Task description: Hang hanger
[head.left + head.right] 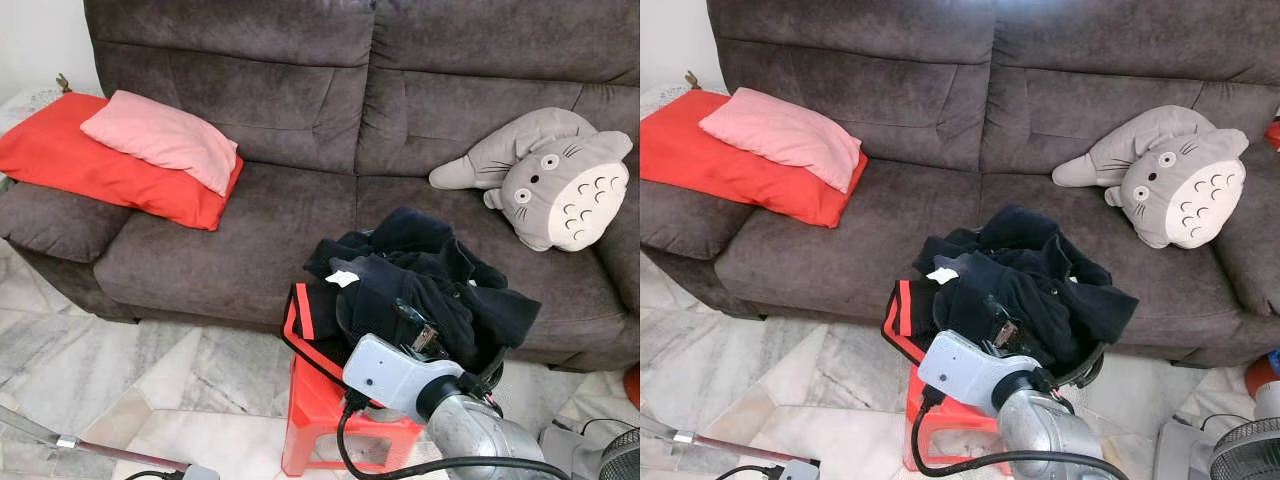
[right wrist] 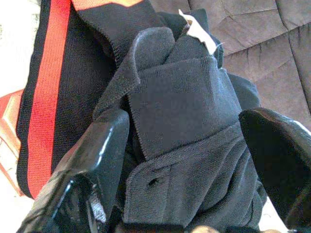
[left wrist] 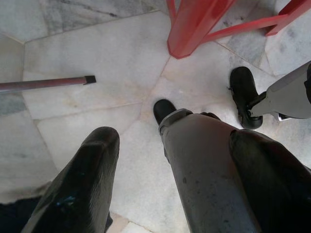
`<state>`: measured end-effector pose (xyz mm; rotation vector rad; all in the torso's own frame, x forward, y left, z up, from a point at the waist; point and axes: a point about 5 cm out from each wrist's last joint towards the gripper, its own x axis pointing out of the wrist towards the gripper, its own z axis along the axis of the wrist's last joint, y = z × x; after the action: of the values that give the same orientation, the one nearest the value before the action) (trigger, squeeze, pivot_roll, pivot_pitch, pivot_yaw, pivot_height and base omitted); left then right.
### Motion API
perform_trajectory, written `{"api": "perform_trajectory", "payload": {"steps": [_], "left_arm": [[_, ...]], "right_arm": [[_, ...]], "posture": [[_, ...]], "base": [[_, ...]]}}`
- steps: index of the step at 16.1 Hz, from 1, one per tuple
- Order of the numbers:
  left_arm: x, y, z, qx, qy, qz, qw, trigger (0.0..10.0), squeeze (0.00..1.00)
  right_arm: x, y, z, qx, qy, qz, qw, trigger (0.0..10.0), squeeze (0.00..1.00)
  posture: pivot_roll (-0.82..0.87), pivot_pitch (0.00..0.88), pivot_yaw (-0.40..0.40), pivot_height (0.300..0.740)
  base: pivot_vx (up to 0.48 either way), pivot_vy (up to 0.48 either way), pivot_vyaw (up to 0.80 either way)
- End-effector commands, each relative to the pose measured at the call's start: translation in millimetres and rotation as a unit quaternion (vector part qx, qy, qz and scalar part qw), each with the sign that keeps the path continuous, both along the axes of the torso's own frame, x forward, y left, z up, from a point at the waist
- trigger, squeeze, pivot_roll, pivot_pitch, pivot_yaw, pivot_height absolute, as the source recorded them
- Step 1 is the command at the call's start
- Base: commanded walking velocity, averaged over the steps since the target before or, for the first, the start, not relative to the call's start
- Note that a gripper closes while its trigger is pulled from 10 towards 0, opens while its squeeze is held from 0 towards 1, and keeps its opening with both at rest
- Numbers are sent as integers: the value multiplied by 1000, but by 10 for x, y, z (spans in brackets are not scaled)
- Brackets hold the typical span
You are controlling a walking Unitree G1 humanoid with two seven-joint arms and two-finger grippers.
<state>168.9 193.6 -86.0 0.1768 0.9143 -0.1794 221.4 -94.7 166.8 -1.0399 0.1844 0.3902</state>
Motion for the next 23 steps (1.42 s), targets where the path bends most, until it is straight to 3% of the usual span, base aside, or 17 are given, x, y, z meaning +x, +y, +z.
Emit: {"api": "perform_trajectory", "payload": {"steps": [1,5,13,23], "left_arm": [[-151,-18,-72,-5,31,-4,999,10000,0],[-151,-21,-73,-6,33,-5,999,10000,0],[-152,-23,-73,-6,33,-5,999,10000,0],[-154,-14,-73,-6,32,-4,999,10000,0]], "right_arm": [[-56,54,76,15,-9,15,1000,10000,0],[-169,41,-26,9,20,9,1000,10000,0],[-30,-167,-44,-9,-3,-53,999,10000,0],[10,-157,-106,39,34,-55,997,10000,0]], "posture": [[-191,186,-9,740],[-198,187,-11,740],[-197,177,-11,740],[-186,169,-9,740]], "base": [[0,0,0],[0,0,0],[0,0,0],[0,0,0]]}}
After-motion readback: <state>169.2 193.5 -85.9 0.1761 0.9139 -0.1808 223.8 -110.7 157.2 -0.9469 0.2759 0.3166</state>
